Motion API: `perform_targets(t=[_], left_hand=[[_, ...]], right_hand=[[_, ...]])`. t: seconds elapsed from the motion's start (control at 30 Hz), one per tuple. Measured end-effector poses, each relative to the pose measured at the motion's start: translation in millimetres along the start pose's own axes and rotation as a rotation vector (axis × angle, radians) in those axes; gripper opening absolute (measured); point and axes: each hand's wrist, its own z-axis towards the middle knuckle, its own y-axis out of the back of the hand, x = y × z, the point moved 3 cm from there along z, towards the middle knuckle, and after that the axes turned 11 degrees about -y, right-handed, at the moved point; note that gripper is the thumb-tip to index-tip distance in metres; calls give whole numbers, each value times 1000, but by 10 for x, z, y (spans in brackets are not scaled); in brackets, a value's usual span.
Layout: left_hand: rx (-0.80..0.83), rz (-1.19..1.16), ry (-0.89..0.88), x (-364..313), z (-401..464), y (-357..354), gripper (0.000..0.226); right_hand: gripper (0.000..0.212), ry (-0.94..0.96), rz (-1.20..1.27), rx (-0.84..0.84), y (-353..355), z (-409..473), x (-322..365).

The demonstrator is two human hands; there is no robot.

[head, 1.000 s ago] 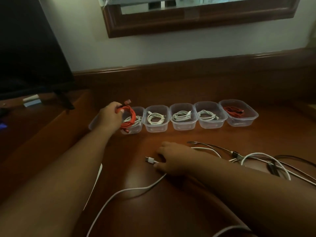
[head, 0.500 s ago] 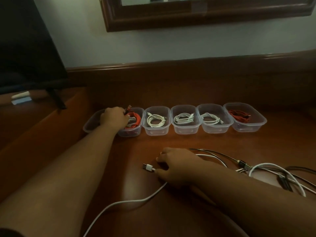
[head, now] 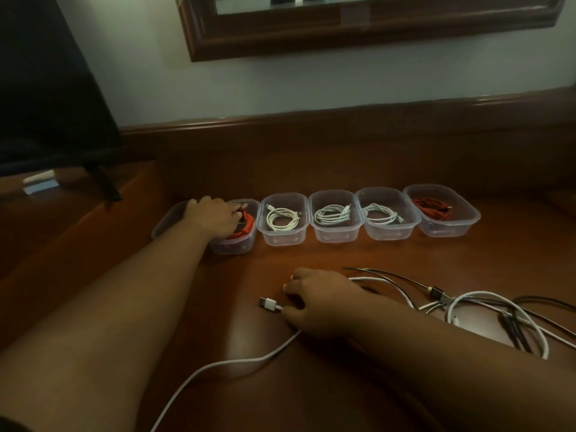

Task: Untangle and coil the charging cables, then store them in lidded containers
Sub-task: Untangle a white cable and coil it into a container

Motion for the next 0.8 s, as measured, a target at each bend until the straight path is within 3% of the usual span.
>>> perform_targets(t=[0.17,0.3,0.37,0.5,0.57,0.67,0.73,0.8], left_hand=[[-118,-114,29,-50,-208,156,53],[-347,-217,-160,-443,-677,389,40],[-305,-276,-286,-678,-926,442,32],[-71,-438,-471,-979,-1282,348,24],[-192,-642,-420,-982,-1392,350,24],[-575,-965,-218,-953,-1605,446,40],[-713,-1202,-127,-1024,-1742,536,51],[-685,-1365,-92,-1152,-1819,641,55]], right_hand=[[53,21,19,28,44,-21,-41],[41,25,28,-9,24,-53,-30],[34,13,34,-34,18,-54,-7],[28,-57,173,-40,108,-59,59],[24,-97,331,-200,255,-122,45],[12,-187,566,-463,627,-353,-65],[9,-210,860,-429,903,-546,-136],[13,-203,1145,-307,1152,-759,-172]])
